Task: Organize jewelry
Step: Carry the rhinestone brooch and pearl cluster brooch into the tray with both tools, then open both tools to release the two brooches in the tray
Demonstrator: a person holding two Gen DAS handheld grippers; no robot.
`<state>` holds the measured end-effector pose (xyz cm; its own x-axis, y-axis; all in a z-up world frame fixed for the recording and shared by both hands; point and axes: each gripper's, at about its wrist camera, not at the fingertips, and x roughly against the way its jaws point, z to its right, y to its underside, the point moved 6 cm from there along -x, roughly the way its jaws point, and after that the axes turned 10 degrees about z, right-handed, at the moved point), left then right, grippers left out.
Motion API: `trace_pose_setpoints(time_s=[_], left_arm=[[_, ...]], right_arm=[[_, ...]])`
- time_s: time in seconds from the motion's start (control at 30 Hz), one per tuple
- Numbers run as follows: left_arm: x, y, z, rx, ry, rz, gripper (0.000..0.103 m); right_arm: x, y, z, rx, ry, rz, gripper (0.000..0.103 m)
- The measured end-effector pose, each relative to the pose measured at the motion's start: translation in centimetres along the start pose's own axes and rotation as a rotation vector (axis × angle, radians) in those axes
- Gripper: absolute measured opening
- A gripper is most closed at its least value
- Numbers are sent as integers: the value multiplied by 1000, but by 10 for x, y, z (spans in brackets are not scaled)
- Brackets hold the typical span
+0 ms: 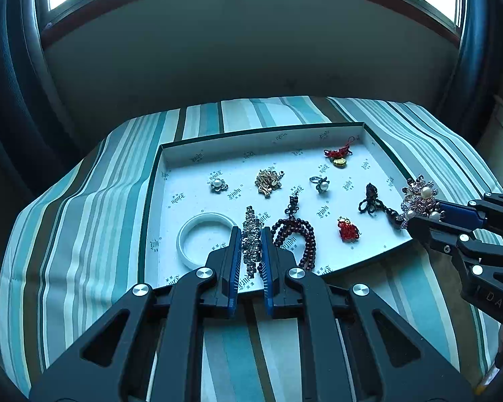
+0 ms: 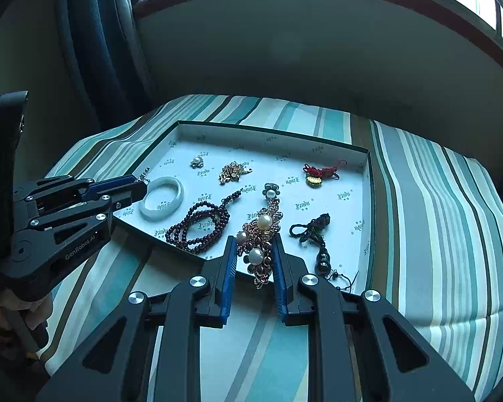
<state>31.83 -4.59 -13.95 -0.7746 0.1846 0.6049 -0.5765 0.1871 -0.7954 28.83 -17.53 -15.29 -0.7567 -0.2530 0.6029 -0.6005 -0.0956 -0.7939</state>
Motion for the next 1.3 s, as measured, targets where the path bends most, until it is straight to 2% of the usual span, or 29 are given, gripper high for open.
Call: trace_pose_setpoints(time_s=[0.6, 0.9, 1.3], left_arm=[[-67, -41, 3, -1, -2, 16, 12], [-100, -28, -3, 13, -17, -51, 12], [-117, -14, -7, 26, -35, -91, 12]], right_arm=[[-58, -41, 26, -24, 22, 32, 21], [-91, -29, 37, -40, 32, -25, 21], [-112, -12, 44, -57, 51, -71, 21]])
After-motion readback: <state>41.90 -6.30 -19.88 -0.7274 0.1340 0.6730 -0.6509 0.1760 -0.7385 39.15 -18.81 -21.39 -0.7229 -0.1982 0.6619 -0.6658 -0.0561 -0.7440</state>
